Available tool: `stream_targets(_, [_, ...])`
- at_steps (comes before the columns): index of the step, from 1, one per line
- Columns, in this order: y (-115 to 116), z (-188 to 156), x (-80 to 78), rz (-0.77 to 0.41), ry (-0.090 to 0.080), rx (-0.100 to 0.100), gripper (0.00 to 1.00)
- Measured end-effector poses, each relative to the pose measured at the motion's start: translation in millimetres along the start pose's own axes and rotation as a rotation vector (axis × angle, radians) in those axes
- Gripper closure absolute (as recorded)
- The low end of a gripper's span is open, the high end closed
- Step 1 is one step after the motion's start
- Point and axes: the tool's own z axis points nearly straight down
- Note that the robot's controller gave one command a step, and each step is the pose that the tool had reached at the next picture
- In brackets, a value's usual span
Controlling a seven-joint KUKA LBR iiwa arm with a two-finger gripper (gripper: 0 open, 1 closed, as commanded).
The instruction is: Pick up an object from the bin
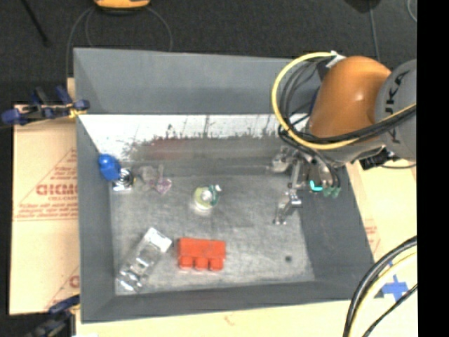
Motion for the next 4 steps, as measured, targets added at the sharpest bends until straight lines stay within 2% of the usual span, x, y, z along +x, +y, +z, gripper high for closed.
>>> stream_targets(1, [72,32,93.1,-0.099,0.004,-0.003,0.00])
stream_targets(2, [120,100,103.0,-0.218,-0.024,0.000,0.00])
stream_targets(3, [137,109,94.4,-0.402,-0.030,0.004,0.00])
stream_targets(4, [148,110,91.3,-0.393,-0.021,0.003,0.00])
